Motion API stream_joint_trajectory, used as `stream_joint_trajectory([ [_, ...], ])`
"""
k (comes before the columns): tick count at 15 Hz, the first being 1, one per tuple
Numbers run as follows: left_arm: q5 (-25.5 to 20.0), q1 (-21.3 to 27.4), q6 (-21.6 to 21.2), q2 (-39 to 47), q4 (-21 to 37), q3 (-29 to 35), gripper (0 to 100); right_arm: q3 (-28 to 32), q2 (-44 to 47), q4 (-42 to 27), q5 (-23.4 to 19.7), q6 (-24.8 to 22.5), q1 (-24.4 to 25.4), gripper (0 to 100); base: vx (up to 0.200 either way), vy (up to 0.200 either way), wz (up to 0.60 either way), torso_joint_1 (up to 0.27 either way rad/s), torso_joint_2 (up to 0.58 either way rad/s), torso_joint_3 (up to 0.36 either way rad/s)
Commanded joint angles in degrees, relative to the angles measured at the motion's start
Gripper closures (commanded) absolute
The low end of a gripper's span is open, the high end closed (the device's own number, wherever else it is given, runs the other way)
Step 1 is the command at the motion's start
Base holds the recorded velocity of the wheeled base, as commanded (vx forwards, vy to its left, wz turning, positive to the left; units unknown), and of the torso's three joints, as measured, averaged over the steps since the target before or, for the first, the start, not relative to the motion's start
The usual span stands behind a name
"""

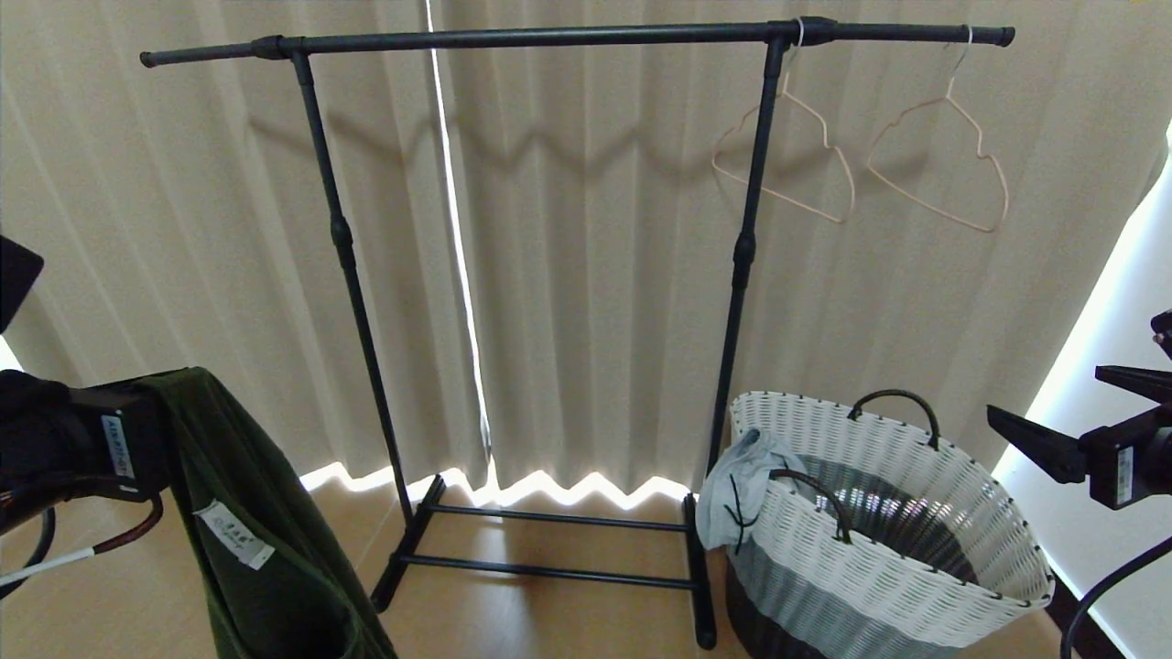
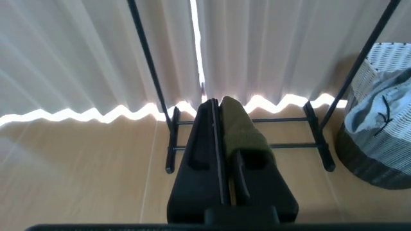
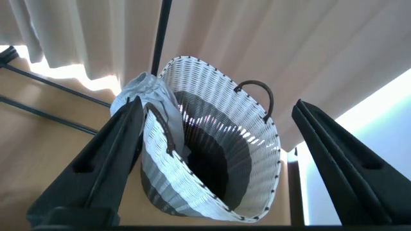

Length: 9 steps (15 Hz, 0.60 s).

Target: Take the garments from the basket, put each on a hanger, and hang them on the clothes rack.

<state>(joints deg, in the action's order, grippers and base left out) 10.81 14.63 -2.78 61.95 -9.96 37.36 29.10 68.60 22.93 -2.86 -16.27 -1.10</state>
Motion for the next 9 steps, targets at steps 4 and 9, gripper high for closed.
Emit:
stream_joint_trajectory([
  [4,-2.9,0.0,-0.5,-0.2,-1.7,-0.9,100,-0.2,-0.2,-0.1,0.0,0.0,0.0,0,0.0,0.0,0.0,0.106,-0.38,-0.287],
  [9,-2.9,-0.1,-2.1,-0.2,-6.2,-4.9,100,-0.2,0.3,-0.1,0.0,-0.1,0.0,0,0.0,0.0,0.0,0.185,-0.48,-0.288],
])
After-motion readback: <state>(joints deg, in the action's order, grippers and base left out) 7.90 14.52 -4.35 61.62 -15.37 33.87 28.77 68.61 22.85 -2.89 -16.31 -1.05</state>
